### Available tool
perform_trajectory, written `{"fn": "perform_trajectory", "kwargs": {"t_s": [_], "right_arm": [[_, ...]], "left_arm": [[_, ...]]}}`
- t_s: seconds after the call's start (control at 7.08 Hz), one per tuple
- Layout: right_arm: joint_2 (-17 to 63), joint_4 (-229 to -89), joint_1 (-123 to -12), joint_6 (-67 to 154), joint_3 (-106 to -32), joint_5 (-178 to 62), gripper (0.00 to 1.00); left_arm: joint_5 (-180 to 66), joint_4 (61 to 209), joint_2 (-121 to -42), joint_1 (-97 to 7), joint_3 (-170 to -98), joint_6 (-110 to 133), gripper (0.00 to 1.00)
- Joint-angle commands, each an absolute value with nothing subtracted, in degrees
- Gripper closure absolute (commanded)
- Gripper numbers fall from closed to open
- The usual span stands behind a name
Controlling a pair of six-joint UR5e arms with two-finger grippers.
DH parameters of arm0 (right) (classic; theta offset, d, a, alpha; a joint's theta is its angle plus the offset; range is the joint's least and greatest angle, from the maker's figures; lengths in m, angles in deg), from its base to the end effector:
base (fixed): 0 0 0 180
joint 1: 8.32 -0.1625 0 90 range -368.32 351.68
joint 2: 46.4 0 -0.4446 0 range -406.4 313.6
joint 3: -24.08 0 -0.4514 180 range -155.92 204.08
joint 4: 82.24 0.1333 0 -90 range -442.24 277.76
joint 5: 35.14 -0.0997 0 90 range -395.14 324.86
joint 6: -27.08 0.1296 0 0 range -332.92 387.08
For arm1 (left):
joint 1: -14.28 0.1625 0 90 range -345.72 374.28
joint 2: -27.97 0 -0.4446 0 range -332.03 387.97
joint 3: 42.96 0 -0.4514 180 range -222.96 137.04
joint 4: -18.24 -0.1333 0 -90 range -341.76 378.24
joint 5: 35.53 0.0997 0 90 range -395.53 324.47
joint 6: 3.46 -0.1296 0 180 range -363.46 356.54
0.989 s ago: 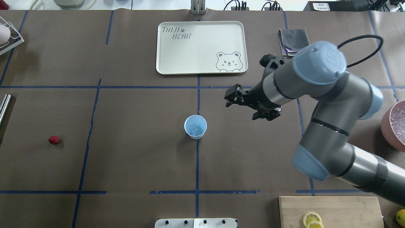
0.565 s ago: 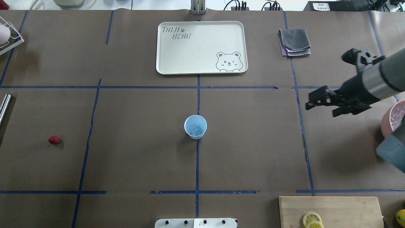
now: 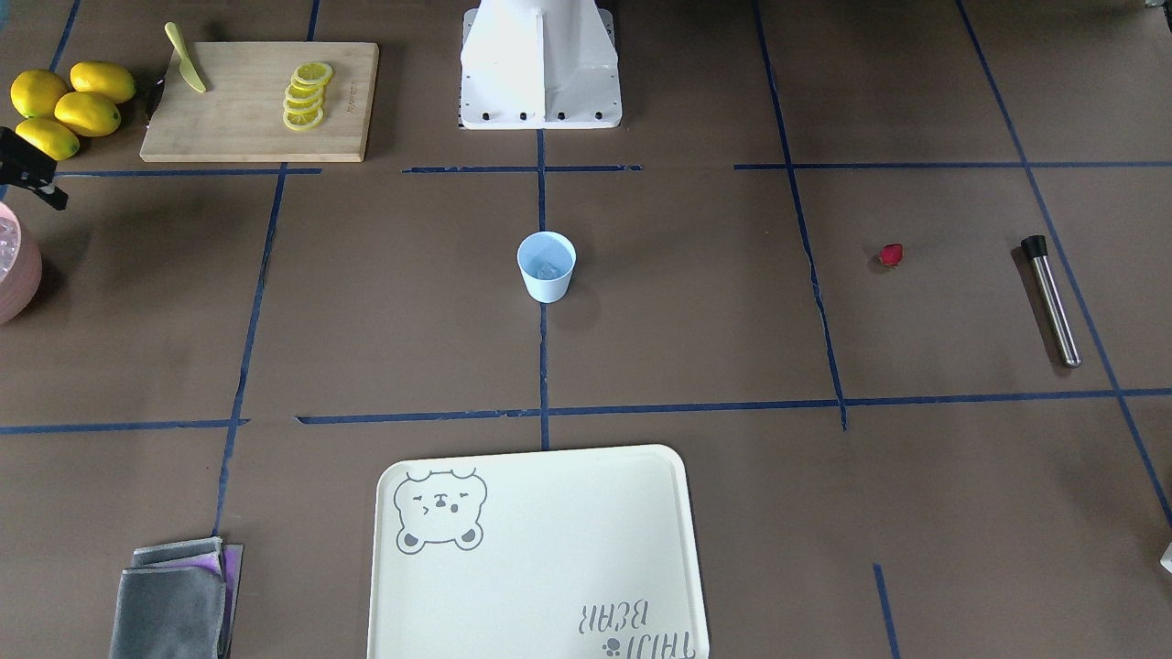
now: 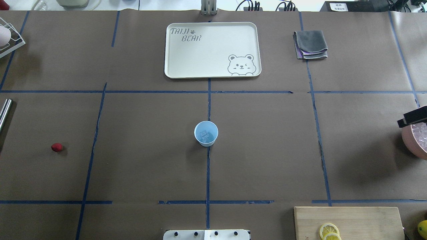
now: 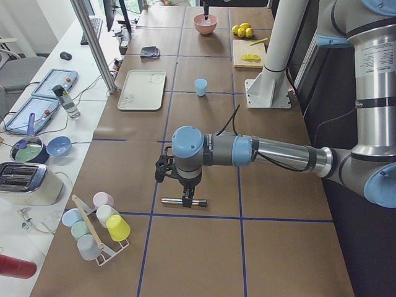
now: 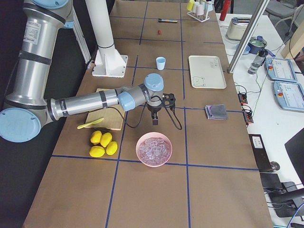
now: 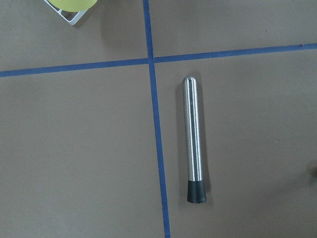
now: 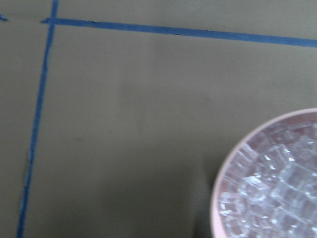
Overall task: Mash ice and strawberries in cup
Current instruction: 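Move the right gripper back to the pink bowl, then grasp a third ice cube from the pink bowl with the right gripper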
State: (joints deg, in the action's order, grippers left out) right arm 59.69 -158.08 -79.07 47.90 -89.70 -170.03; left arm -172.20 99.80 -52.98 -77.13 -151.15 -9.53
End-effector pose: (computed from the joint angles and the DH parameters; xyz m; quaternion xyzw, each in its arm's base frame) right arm -0.1091 -0.4394 0.5774 0.0361 -0.4122 -0.0599 0.9084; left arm -0.0507 -0.4754 0.6176 0.0314 0.3949 0.0397 0.9173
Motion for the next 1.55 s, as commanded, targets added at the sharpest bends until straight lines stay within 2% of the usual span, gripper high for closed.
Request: {"fn": "perform_trajectory", "kwargs": {"t_s": [0.0, 0.57, 0.99, 1.41], "right_arm": [[62.0, -158.1, -83.3, 33.9, -82.7, -169.7, 0.0], [61.0, -157.9, -83.2, 33.8, -77.4, -168.6, 0.01], [59.3, -157.9, -83.0, 33.8, -73.9, -166.6, 0.07], [58.6, -158.0, -82.7, 34.4, -73.6, -166.9, 0.12]], "left_arm": [[-172.2, 99.8, -53.0, -77.1, -151.2, -9.5, 0.0], [-172.2, 99.8, -53.0, -77.0, -151.5, -9.5, 0.0], [-172.2, 99.8, -53.0, -77.1, -151.6, -9.5, 0.0], [-172.2, 99.8, -53.0, -77.1, -151.8, -9.5, 0.0]]}}
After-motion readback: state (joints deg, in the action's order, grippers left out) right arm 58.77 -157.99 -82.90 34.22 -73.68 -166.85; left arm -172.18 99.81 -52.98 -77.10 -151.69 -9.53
